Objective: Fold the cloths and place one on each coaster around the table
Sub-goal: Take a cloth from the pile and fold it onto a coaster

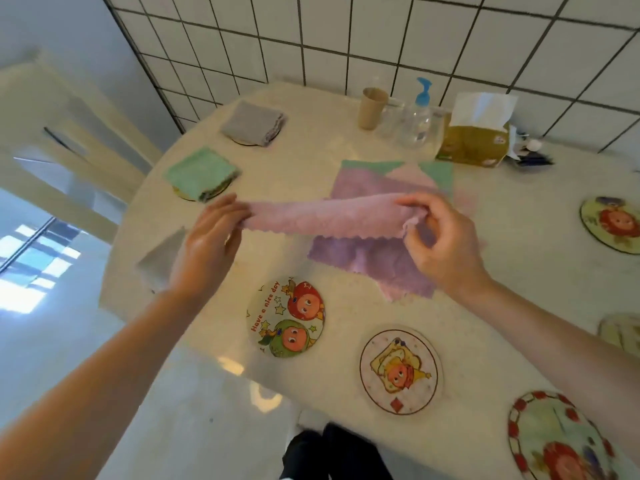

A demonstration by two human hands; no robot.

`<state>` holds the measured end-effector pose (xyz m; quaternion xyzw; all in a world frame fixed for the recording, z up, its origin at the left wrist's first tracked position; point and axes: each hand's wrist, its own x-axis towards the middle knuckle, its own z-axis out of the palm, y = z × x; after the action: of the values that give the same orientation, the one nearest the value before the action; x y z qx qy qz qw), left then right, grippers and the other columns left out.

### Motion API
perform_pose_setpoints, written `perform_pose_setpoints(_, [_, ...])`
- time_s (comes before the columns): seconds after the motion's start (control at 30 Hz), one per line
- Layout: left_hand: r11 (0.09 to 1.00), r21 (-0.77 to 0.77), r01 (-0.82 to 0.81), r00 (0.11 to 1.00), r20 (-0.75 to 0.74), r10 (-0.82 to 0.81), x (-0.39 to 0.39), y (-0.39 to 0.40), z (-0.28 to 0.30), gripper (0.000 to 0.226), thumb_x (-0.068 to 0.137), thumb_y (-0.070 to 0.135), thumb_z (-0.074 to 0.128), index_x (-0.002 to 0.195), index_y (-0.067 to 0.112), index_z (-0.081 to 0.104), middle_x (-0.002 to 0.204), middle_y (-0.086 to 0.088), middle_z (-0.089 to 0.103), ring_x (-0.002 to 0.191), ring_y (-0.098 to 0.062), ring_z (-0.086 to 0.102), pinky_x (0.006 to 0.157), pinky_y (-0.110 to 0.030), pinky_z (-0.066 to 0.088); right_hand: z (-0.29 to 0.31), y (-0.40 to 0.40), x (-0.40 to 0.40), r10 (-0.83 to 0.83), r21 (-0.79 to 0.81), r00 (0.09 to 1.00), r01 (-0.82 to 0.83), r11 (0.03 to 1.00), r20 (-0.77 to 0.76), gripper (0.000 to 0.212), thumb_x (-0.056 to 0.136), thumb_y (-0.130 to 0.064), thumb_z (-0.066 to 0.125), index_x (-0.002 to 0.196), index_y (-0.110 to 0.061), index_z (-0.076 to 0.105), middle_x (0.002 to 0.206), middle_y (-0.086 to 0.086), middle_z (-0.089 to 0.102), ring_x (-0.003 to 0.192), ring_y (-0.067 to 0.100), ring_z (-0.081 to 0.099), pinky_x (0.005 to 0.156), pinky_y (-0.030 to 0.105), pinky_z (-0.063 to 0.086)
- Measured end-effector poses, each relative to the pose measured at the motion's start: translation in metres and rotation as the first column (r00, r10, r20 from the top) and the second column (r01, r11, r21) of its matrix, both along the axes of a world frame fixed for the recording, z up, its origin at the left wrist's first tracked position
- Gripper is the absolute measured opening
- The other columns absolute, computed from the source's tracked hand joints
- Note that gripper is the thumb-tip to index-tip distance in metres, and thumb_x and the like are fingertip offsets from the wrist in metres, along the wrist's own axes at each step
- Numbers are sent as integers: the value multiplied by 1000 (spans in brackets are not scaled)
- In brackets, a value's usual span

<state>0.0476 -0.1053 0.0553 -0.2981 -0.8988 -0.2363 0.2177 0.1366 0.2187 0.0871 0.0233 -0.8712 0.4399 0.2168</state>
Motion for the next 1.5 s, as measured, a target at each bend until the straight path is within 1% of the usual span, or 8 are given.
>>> perform_pose_setpoints(0.2, [982, -132, 134, 941, 329, -84, 93, -42, -84, 44, 98, 34, 38, 98, 8, 72, 104, -6, 70, 103, -23, 62, 86, -36, 54, -86, -27, 93, 41, 214, 950, -111, 970, 308, 24, 88, -4, 59, 111, -9, 64, 108, -3, 62, 98, 2, 56, 92, 7, 41])
perform_pose_setpoints(0.4, [931, -241, 275, 887, 437, -149, 144, -60, -105, 34, 88, 31, 42, 88, 17, 73, 81, 3, 72, 72, -19, 67, 61, -24, 54, -135, -43, 167, -18, 232, 890, -99, 968, 456, 16, 75, 3, 73, 85, -9, 73, 91, -1, 71, 84, 11, 67, 81, 2, 41])
perform_pose_setpoints(0.53, [916, -208, 345, 833, 518, -196, 154, -75, -112, 27, 90, 30, 48, 93, 19, 72, 83, 3, 71, 74, -18, 67, 66, -25, 53, -142, -47, 199, -70, 190, 815, -50, 981, 576, 6, 82, -11, 70, 87, -15, 73, 85, -7, 71, 77, 3, 66, 73, 19, 52])
perform_pose_setpoints(0.67, [919, -156, 362, 734, 656, -178, 150, -84, -111, 15, 88, 15, 64, 102, 19, 70, 93, 4, 66, 88, -13, 61, 81, -25, 50, -139, -53, 218, -79, 153, 798, -17, 988, 598, 6, 86, -16, 66, 86, -22, 66, 85, -13, 68, 84, -5, 61, 71, 7, 47])
perform_pose_setpoints(0.93, [994, 94, -47, 506, 860, -58, 86, -54, -80, 28, 82, 0, 62, 96, 25, 64, 85, 7, 62, 77, -7, 56, 65, -12, 44, -117, -48, 163, -285, -42, 817, 352, 935, 501, 5, 88, -19, 62, 85, -15, 65, 85, -10, 68, 82, -3, 61, 69, 9, 46])
perform_pose_setpoints(1.07, [876, 238, -420, 361, 929, -80, 49, -29, -80, 16, 85, 6, 67, 91, 20, 63, 90, -3, 64, 84, -19, 61, 76, -34, 54, -107, -31, 111, -333, -73, 818, 411, 909, 470, 4, 88, -20, 63, 88, -16, 65, 84, -9, 66, 80, 2, 61, 71, 14, 47])
perform_pose_setpoints(1.3, [802, 55, -595, 296, 942, 155, 8, 5, -104, 12, 85, 19, 70, 80, 11, 62, 76, -4, 63, 71, -19, 56, 67, -29, 50, -141, 2, 38, -359, -22, 700, 471, 882, 617, 5, 83, -17, 69, 81, -16, 66, 77, 1, 68, 75, 20, 67, 75, 44, 58])
perform_pose_setpoints(1.5, [843, -110, -526, 335, 885, 324, -12, 18, -119, 17, 84, 27, 71, 78, 12, 65, 73, -6, 65, 68, -22, 57, 70, -38, 52, -162, 16, 14, -336, 24, 623, 453, 891, 706, 11, 82, -16, 71, 74, -17, 64, 74, 2, 68, 70, 22, 66, 72, 41, 58])
